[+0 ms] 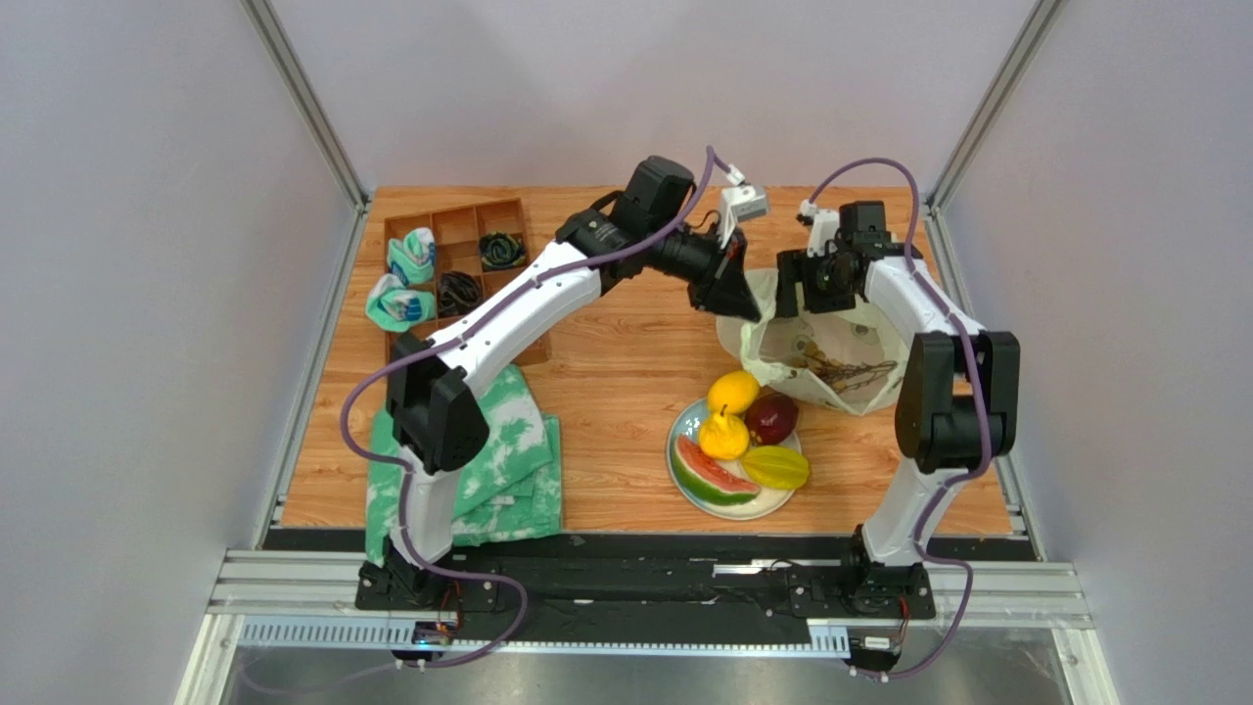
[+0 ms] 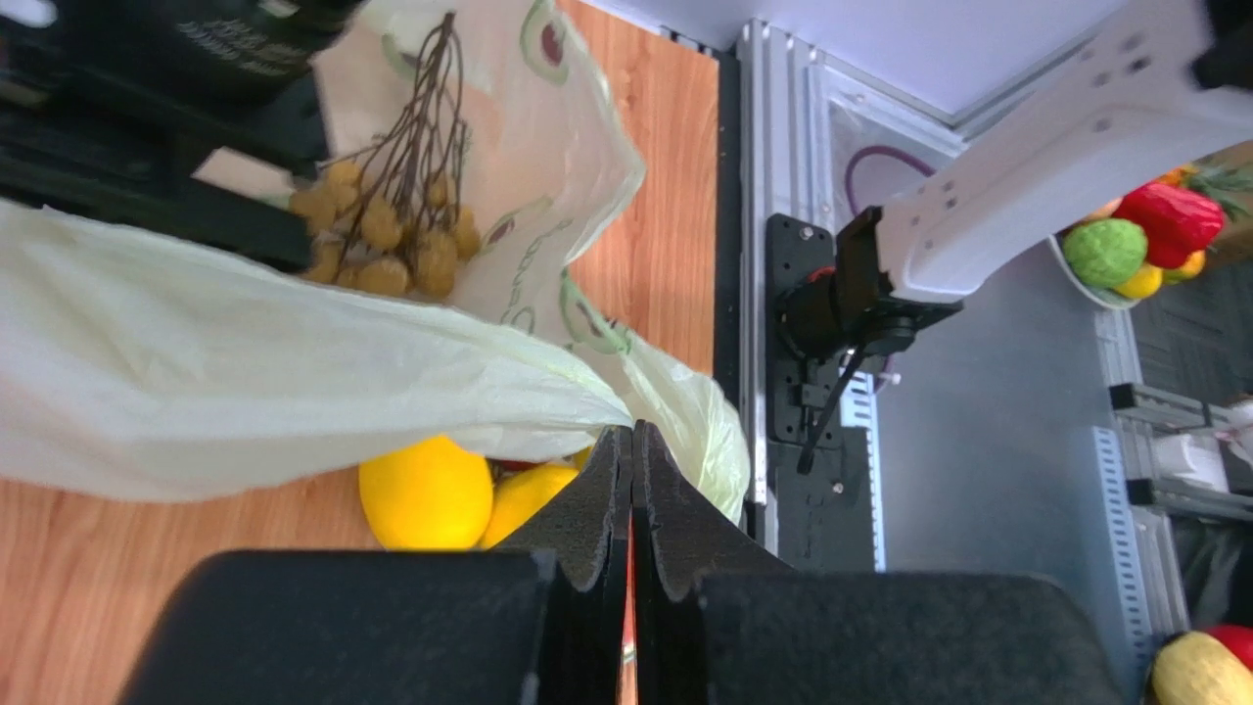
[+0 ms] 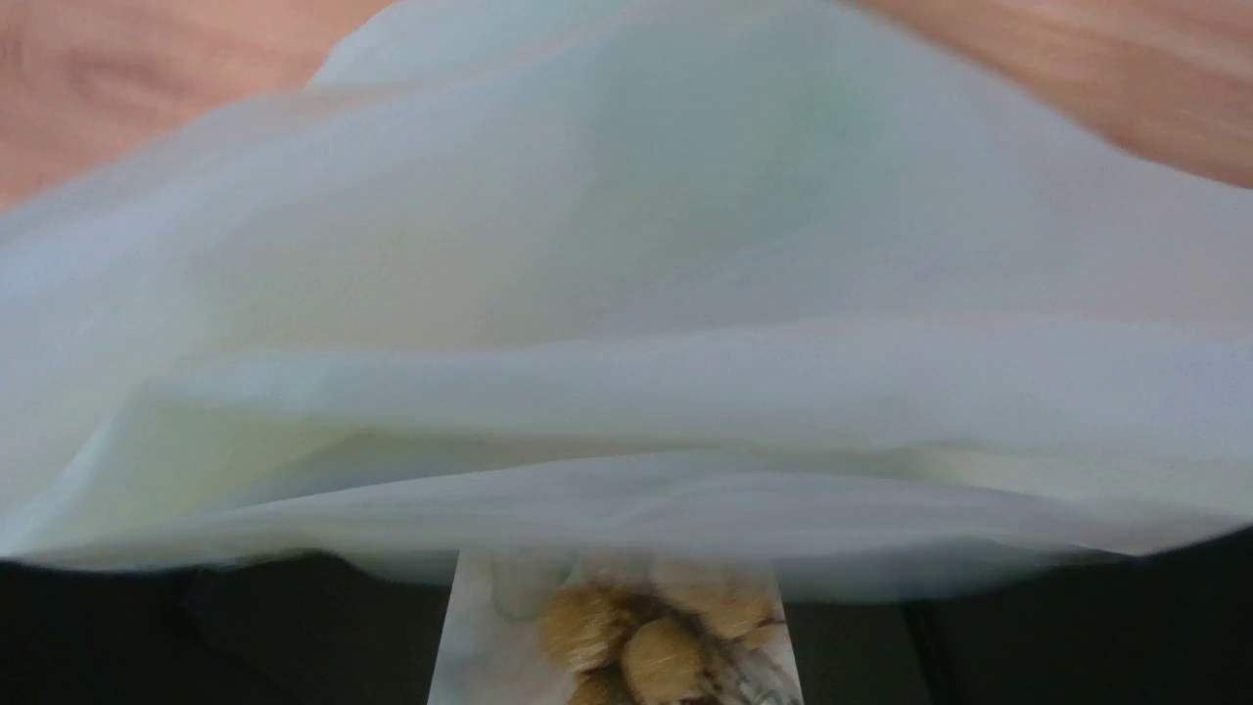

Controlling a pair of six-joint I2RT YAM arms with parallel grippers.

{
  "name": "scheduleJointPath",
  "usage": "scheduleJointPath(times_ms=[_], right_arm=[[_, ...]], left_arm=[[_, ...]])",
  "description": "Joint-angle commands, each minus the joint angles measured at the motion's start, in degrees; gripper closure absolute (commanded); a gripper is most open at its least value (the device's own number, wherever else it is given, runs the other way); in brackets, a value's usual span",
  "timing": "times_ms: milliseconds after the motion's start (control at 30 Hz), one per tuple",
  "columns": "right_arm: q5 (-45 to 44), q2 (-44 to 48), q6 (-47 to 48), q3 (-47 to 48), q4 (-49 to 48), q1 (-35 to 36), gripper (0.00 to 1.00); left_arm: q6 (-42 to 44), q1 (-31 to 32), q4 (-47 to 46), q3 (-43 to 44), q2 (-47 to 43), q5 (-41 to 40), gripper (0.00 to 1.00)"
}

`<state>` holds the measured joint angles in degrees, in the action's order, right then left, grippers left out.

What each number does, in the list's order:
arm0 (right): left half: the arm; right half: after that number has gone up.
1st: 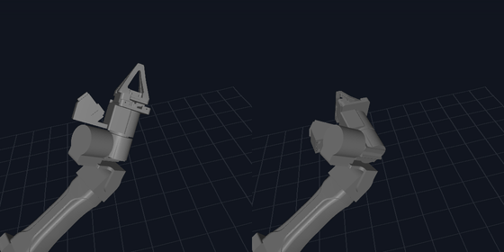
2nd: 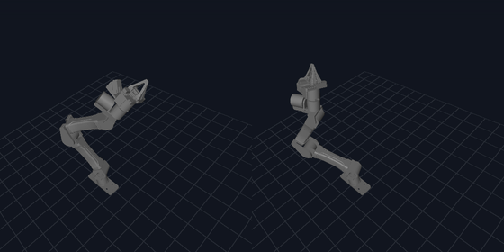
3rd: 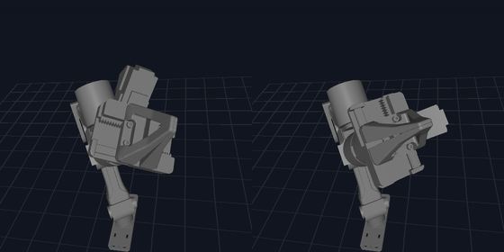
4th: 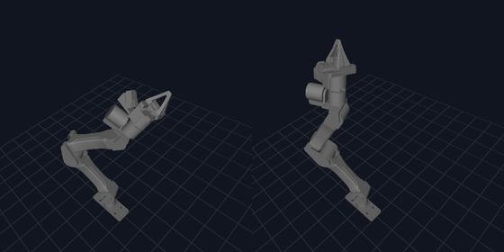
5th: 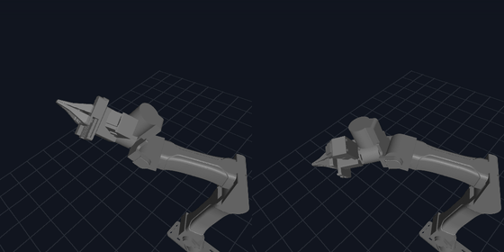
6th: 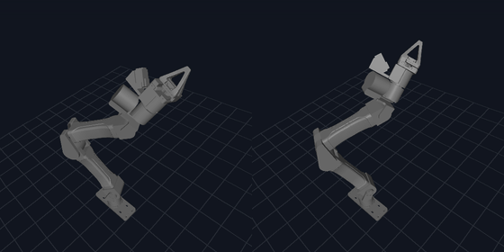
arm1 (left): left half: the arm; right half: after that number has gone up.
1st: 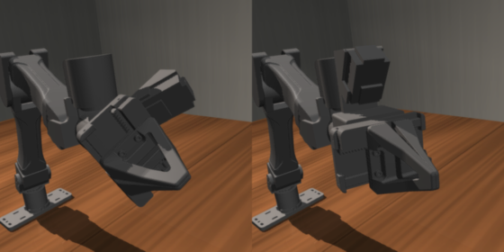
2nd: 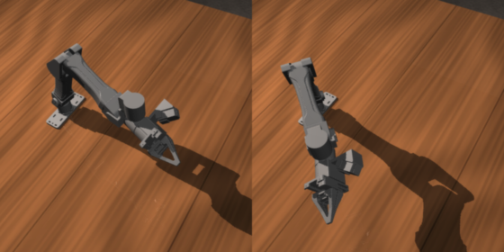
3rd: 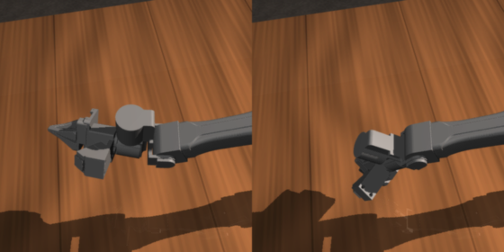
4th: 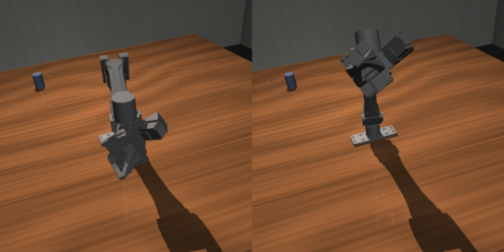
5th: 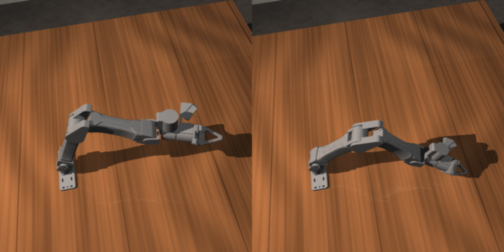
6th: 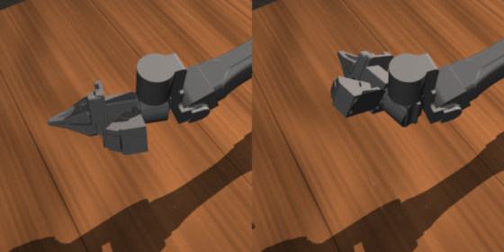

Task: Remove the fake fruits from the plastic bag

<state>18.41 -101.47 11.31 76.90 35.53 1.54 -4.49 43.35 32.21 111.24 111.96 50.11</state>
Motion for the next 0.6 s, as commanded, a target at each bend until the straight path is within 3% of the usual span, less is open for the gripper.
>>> scheduleJointPath(times_ms=[0,100,200,367,433,533,567], right_arm=[[-4.3,-6.2,-13.5,8.9,-4.6,-5.7,0.25],[-7.7,-6.0,-9.8,11.3,-6.6,-8.7,0.23],[-9.6,-3.8,-9.8,14.8,-7.1,-13.4,0.23],[-10.4,6.9,-8.9,12.8,-7.0,-18.2,0.22],[-8.6,18.1,-8.4,3.1,-7.7,-21.6,0.23],[-7.3,33.9,-4.6,-10.1,-8.1,-23.2,0.21],[-6.6,37.5,-2.5,-19.5,-8.3,-23.1,0.20]], left_arm=[[-3.2,-0.3,1.9,17.0,7.4,5.9,1.00],[-6.7,-0.5,-0.8,28.7,11.7,6.1,1.00],[-7.8,-0.6,-7.5,32.6,12.0,4.3,1.00],[-6.8,-0.3,-7.0,34.2,9.3,6.8,1.00],[-5.8,0.4,-5.4,29.5,6.9,9.1,1.00],[4.4,3.3,3.9,20.8,1.1,7.5,1.00],[6.9,4.0,6.8,16.8,-2.4,6.2,1.00]])
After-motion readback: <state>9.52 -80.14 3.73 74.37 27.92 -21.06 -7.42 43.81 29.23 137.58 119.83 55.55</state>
